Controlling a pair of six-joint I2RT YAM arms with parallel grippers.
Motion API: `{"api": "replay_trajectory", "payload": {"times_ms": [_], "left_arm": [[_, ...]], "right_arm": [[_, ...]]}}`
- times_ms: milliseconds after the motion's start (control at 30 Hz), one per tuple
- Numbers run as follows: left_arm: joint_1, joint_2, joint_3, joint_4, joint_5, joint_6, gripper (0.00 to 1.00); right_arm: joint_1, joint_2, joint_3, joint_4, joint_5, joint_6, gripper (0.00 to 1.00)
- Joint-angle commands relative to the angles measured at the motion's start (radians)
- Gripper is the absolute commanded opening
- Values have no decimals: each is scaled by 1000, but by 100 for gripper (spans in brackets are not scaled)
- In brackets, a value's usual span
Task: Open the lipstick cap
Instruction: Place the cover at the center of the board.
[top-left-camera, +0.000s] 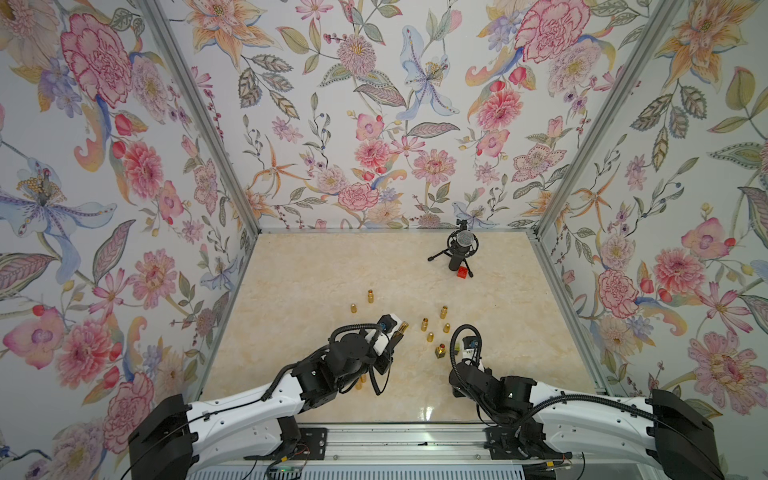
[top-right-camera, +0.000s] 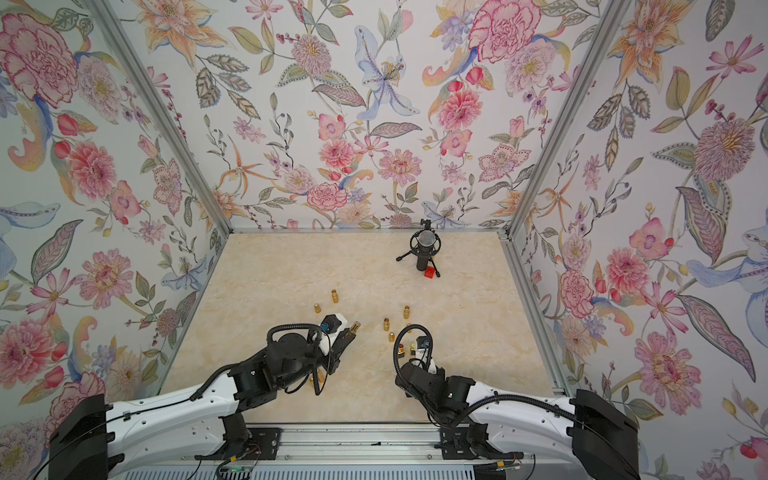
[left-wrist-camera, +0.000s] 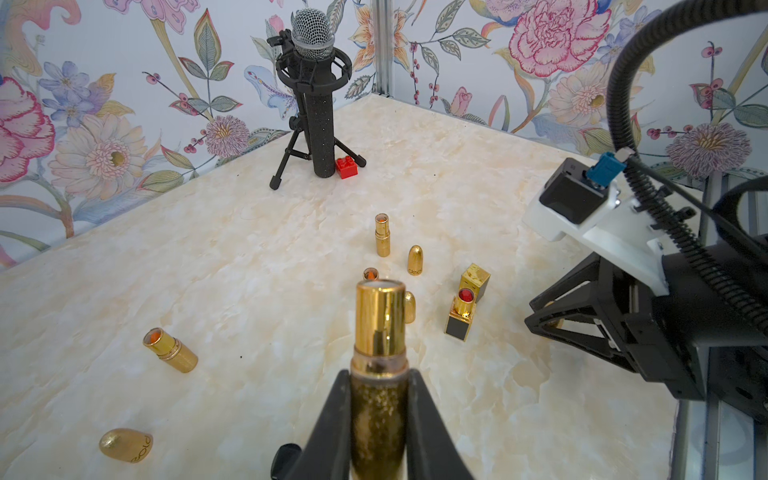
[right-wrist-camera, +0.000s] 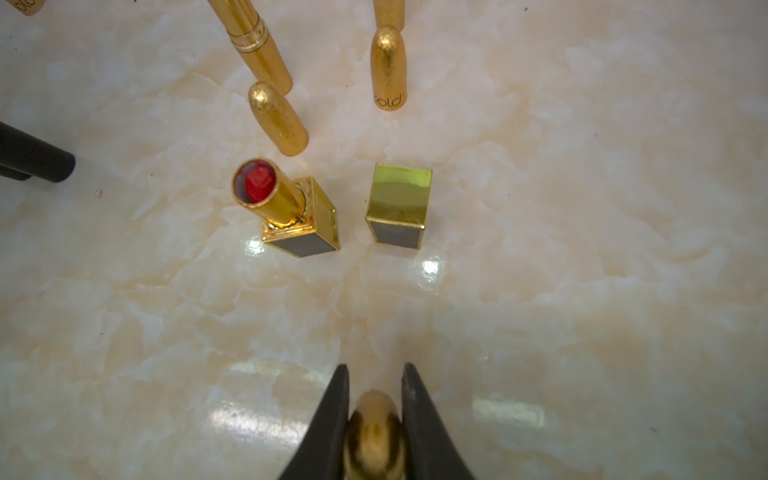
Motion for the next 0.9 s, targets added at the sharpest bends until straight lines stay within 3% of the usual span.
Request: {"api": "replay_trajectory", "payload": {"times_ms": [0,567,867], "left_arm": [[11,-1,-14,36,-23,-23,7],[10,-5,-17,29,-24,-26,8],[11,2,-16,30,-23,-24,8]], "right_arm": [[-5,14,-25,70,29,28,24],[-27,162,3,127,-21,-16,25],[-28,130,-18,131,-24,-17,36]]}}
